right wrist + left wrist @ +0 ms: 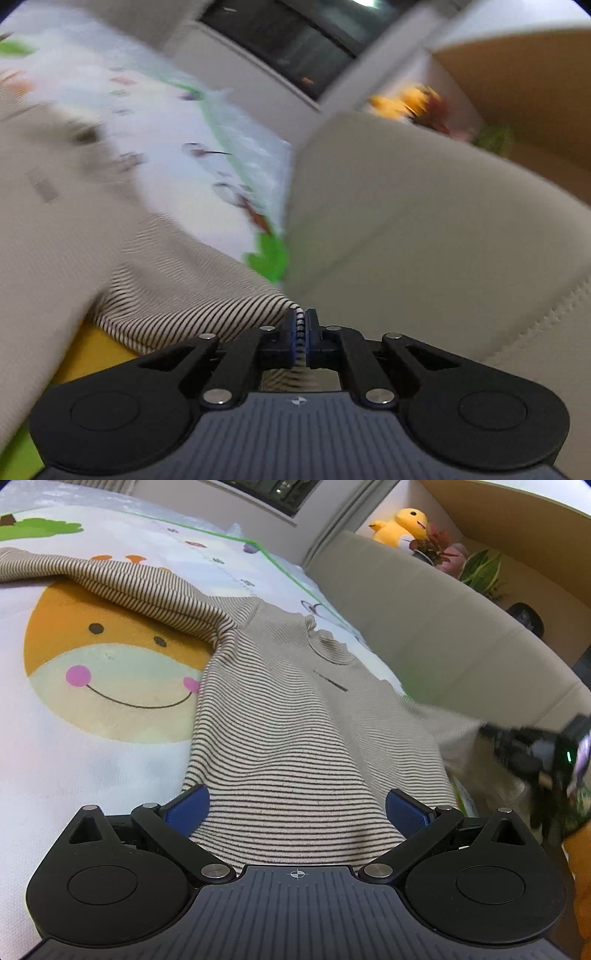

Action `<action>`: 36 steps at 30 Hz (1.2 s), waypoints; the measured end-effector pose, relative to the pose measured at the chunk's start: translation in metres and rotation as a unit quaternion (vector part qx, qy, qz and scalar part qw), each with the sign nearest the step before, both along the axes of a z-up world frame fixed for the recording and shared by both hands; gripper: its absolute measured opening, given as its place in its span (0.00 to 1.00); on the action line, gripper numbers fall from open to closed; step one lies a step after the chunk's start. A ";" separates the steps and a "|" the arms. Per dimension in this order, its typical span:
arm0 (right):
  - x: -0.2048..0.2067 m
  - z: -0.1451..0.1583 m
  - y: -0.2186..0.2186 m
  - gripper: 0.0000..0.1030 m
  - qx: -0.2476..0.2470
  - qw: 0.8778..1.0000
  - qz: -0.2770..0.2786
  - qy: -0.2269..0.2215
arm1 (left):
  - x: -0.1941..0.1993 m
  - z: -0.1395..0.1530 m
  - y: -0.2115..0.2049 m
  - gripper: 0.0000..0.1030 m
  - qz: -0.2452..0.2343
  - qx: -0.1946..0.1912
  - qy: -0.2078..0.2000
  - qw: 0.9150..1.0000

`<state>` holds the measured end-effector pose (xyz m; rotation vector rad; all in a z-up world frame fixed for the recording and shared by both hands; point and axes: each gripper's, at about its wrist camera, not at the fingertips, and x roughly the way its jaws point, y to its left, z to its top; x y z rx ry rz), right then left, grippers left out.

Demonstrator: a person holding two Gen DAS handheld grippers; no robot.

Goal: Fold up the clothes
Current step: 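Grasp the sweater sleeve cuff with the right gripper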

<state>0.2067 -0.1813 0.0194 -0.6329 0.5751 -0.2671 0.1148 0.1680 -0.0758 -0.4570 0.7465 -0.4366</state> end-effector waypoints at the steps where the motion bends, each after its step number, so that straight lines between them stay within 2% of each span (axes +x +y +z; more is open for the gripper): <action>1: 0.001 0.002 -0.004 0.06 0.008 1.000 -0.010 -0.009 | 0.000 0.000 0.000 1.00 -0.001 0.001 -0.001 1.000; 3: 0.002 0.006 -0.013 0.10 0.024 0.999 -0.030 -0.028 | -0.001 0.000 0.000 1.00 -0.002 0.002 -0.004 1.000; 5: -0.009 0.010 -0.017 0.21 0.108 0.994 -0.019 -0.030 | -0.002 -0.001 0.000 1.00 -0.003 0.003 -0.006 1.000; 7: -0.027 0.011 -0.020 0.30 0.229 0.973 0.004 -0.012 | -0.003 0.000 0.000 1.00 -0.006 0.003 -0.008 1.000; 9: -0.051 0.002 -0.013 0.34 0.326 0.945 0.035 0.014 | -0.003 0.000 0.000 1.00 -0.007 0.003 -0.007 1.000; 11: -0.076 -0.012 0.011 0.34 0.356 0.931 0.076 0.034 | -0.002 0.001 -0.001 1.00 -0.008 0.006 -0.006 1.000; 15: -0.115 -0.024 0.085 0.34 0.334 0.912 0.225 0.081 | -0.002 0.007 0.002 1.00 -0.006 0.008 -0.004 1.000; 18: -0.136 -0.028 0.147 0.50 0.300 0.881 0.346 0.119 | -0.003 0.024 0.018 1.00 0.038 0.000 -0.007 0.999; 20: -0.145 -0.039 0.187 0.54 0.262 0.865 0.405 0.137 | -0.009 0.039 0.028 1.00 0.076 0.035 -0.024 0.996; 23: -0.142 -0.069 0.233 0.56 0.197 0.854 0.456 0.154 | -0.021 0.054 0.047 1.00 0.103 0.046 -0.033 0.993; 26: -0.139 -0.094 0.264 0.58 0.137 0.851 0.490 0.130 | -0.036 0.060 0.064 1.00 0.122 0.051 -0.031 0.991; 27: -0.132 -0.091 0.265 0.58 0.160 0.848 0.487 0.136 | -0.040 0.062 0.068 1.00 0.128 0.054 -0.029 0.990; 28: -0.126 -0.088 0.267 0.39 0.184 0.844 0.483 0.141 | -0.043 0.062 0.072 1.00 0.133 0.056 -0.027 0.989; 29: -0.119 -0.086 0.269 0.27 0.208 0.840 0.478 0.147 | -0.045 0.063 0.074 1.00 0.138 0.057 -0.024 0.989; 30: -0.114 -0.082 0.269 0.25 0.234 0.836 0.471 0.156 | -0.045 0.063 0.076 1.00 0.142 0.057 -0.021 0.988; 32: -0.119 -0.081 0.272 0.13 0.259 0.825 0.472 0.174 | -0.045 0.064 0.079 1.00 0.148 0.057 -0.018 0.987; 33: -0.124 -0.080 0.271 0.13 0.267 0.818 0.476 0.183 | -0.044 0.065 0.079 1.00 0.148 0.057 -0.018 0.987; 34: -0.129 -0.078 0.269 0.10 0.275 0.804 0.488 0.198 | -0.042 0.066 0.078 1.00 0.145 0.055 -0.020 0.988; 35: -0.135 -0.076 0.267 0.00 0.283 0.790 0.500 0.212 | -0.040 0.068 0.077 1.00 0.141 0.054 -0.023 0.988; 36: -0.141 -0.075 0.265 0.00 0.293 0.775 0.512 0.224 | -0.038 0.069 0.073 1.00 0.135 0.054 -0.027 0.989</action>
